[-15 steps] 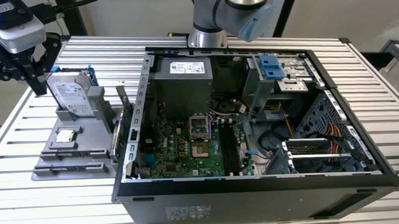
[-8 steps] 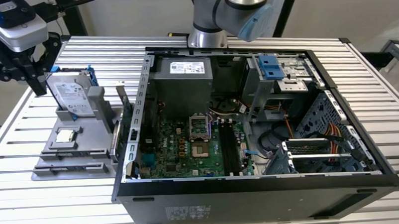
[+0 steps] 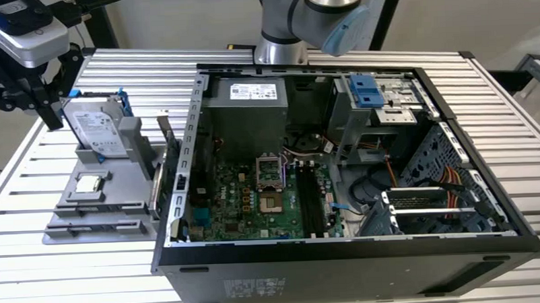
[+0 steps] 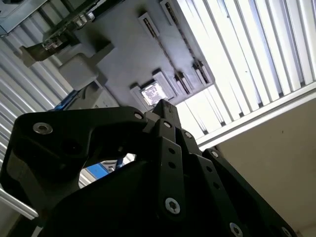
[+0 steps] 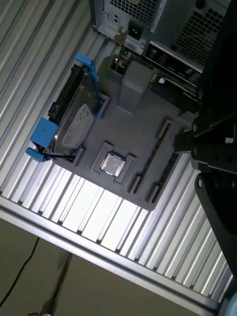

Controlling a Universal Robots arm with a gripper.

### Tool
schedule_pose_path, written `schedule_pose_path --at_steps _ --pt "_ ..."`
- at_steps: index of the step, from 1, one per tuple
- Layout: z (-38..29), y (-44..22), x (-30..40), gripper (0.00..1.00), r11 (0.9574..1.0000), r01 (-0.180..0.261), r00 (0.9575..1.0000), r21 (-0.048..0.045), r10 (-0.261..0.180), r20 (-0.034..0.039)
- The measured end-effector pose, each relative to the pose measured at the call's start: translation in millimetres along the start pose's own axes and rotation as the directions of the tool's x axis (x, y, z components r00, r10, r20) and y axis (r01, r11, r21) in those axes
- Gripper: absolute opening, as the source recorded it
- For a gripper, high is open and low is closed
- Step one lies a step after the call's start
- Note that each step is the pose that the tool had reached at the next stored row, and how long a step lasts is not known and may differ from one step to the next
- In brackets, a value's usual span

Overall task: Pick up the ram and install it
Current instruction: 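Pick up the ram and move it above insertion slot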

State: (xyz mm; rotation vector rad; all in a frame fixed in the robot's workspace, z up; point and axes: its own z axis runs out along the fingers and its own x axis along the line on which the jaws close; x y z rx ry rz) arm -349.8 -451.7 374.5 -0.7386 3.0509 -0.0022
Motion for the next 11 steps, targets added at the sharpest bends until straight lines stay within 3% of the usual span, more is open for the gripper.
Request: schedule_pose_path --at_steps 11 --pt "0.0 0.1 0.1 0.0 0.9977 0.067 0.9978 0.004 -0.067 -0.0022"
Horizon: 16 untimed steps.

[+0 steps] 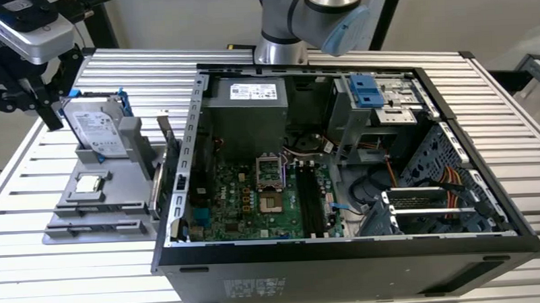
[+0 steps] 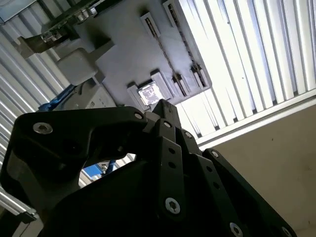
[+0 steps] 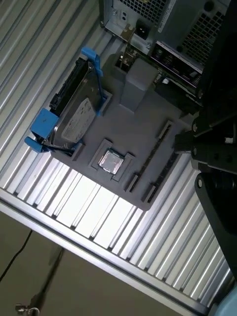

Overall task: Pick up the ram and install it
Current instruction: 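Pick up the ram and move it above insertion slot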

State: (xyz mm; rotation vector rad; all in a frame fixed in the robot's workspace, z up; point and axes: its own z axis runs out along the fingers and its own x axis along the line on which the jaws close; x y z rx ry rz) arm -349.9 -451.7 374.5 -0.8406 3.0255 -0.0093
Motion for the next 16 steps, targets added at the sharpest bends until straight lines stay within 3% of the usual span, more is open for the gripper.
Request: schedule_pose_path --at_steps 16 --pt "0.0 0.1 0.2 0.0 0.9953 0.096 0.9953 0.0049 -0.096 -0.0027"
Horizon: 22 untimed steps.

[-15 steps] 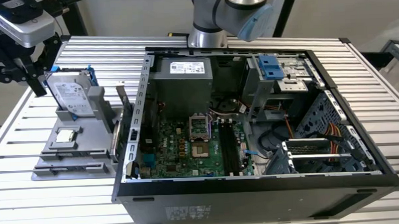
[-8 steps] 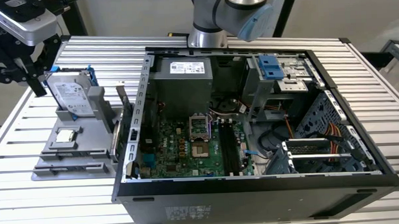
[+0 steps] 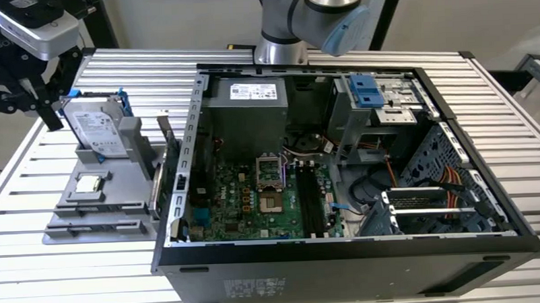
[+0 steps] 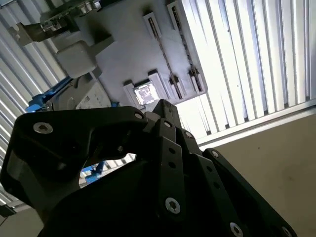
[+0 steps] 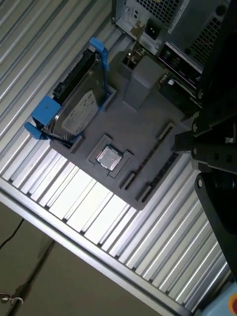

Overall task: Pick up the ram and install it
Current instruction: 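Pick up the ram and move it above insertion slot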

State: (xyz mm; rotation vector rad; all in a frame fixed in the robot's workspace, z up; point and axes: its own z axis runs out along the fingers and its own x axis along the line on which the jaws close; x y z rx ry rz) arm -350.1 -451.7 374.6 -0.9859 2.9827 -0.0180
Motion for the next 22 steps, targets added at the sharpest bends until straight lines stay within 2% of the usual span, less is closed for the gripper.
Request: schedule_pose_path --at_steps 11,22 --pt "0.1 0.1 0.1 0.0 0.9977 0.068 0.9977 0.0048 -0.068 -0.0028" --pt "0.0 0.2 0.3 0.0 0.9909 0.134 0.9909 0.0119 -0.134 -0.0084"
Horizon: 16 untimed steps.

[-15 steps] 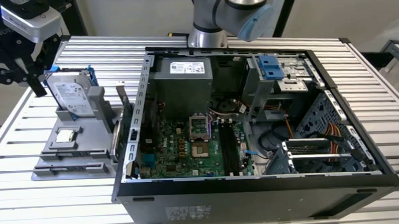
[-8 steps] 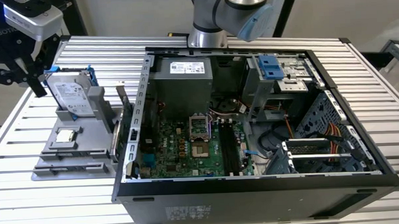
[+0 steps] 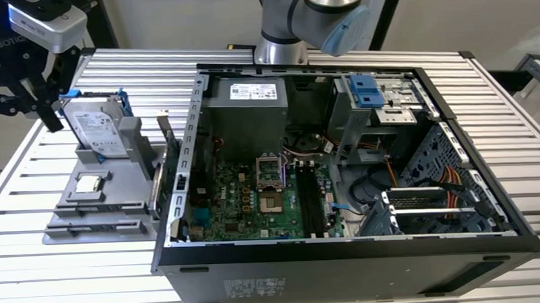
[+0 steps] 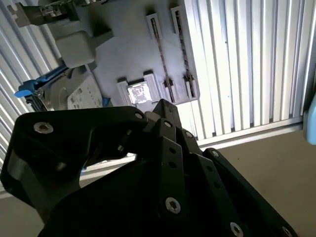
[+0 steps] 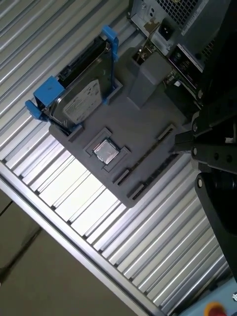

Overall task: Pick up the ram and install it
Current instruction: 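Pick up the ram and move it above insertion slot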

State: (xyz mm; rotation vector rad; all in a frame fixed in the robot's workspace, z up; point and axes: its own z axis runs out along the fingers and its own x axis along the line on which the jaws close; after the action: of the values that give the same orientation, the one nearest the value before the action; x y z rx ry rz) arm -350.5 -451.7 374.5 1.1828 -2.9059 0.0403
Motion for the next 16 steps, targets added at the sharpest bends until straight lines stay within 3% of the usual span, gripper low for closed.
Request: schedule_pose_path --at_steps 8,16 --pt "0.0 0.1 0.0 0.0 0.9983 0.058 0.9983 0.003 -0.058 -0.001" --pt "0.0 0.2 0.1 0.0 0.9918 0.128 0.9918 -0.0003 -0.128 0.0021"
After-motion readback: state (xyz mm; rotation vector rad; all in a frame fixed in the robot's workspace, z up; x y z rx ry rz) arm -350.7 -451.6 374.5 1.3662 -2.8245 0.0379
